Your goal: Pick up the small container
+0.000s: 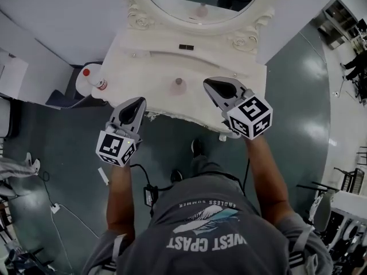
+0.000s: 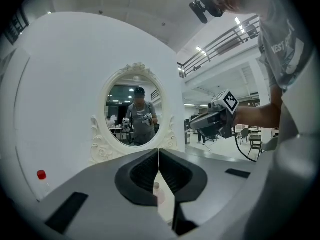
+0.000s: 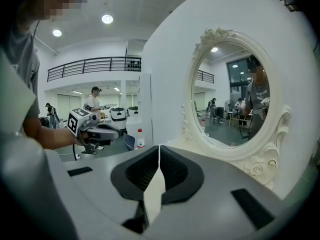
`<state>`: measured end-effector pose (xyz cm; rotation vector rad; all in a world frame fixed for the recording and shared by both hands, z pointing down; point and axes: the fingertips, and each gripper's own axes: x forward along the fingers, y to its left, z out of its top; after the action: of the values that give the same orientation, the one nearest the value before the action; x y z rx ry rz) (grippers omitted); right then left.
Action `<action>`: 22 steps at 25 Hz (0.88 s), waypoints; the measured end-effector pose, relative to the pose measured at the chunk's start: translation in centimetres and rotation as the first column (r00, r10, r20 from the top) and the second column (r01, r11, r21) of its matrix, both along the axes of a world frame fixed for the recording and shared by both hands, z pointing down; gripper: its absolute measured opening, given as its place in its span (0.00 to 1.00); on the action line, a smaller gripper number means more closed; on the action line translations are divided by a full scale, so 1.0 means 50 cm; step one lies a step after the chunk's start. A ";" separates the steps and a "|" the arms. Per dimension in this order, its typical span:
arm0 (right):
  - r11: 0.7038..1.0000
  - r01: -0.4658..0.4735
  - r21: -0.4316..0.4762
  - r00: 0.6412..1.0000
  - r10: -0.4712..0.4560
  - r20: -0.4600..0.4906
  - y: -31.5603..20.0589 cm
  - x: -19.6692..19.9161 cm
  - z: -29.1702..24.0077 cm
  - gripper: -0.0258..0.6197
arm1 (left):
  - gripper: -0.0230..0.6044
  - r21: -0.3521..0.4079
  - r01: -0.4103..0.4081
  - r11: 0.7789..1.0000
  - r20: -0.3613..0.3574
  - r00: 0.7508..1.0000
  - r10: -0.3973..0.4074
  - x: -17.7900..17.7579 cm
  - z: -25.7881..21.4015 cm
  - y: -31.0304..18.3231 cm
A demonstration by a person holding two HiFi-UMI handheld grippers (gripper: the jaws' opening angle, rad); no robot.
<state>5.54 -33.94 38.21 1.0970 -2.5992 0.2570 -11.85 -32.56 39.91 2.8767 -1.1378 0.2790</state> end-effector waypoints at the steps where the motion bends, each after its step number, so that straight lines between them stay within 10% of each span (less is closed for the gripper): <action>1: 1.000 0.003 -0.004 1.000 -0.003 0.000 -0.008 0.002 0.005 0.09 | 0.06 -0.008 -0.001 1.000 0.001 1.000 0.001 0.004 0.009 -0.009; 22: 0.994 0.015 -0.110 1.000 -0.014 0.008 -0.119 0.025 0.137 0.09 | 0.07 -0.178 -0.053 0.983 0.028 0.998 0.059 0.109 0.251 -0.167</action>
<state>6.77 -39.89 45.05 1.0411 -2.5646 0.3973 -6.40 -40.92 52.49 2.7600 -0.9831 0.4092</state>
